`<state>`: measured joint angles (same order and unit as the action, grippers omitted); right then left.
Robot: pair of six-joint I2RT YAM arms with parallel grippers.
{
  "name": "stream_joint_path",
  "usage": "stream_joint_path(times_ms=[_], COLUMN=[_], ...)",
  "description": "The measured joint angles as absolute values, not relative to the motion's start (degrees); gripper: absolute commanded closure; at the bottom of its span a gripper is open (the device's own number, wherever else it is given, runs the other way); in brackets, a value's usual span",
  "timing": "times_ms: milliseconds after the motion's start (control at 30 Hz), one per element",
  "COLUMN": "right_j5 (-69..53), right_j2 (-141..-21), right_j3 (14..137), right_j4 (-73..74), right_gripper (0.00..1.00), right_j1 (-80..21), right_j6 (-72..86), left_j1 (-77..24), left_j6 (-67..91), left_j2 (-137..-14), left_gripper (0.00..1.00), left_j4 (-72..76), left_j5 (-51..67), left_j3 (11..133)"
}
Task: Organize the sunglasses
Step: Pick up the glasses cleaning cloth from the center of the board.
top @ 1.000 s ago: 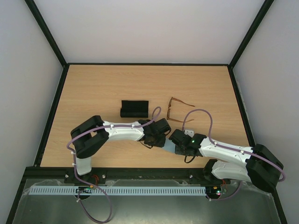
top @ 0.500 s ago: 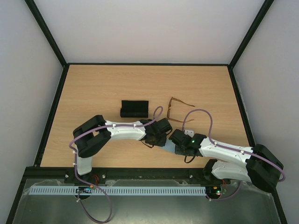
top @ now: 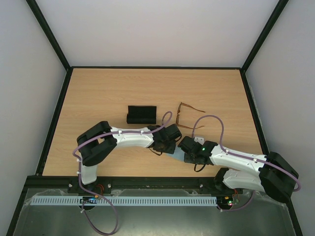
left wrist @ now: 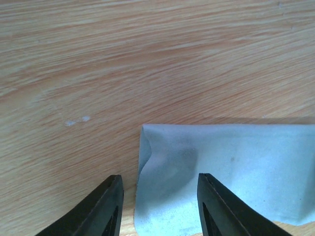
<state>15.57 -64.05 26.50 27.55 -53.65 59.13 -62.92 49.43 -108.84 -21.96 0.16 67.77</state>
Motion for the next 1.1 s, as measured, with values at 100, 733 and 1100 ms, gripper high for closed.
stream_joint_path(times_ms=[100, 733, 1100], right_j5=[15.46, 15.4, 15.38], right_j2=[-64.05, -64.05, -64.05], right_j3=[26.48, 26.46, 26.44], right_j4=[27.31, 26.98, 26.92], right_gripper=[0.99, 0.99, 0.99], right_j1=[-53.65, -53.65, -53.65], right_j6=[59.13, 59.13, 59.13], left_j1=[-62.7, -62.57, -63.44], left_j6=[49.25, 49.08, 49.17], left_j2=[-108.84, -109.3, -110.26], left_gripper=[0.59, 0.82, 0.97], left_j4=[-21.96, -22.06, -21.32], left_j5=[-0.1, -0.69, -1.52], left_j3=[67.81, 67.81, 68.47])
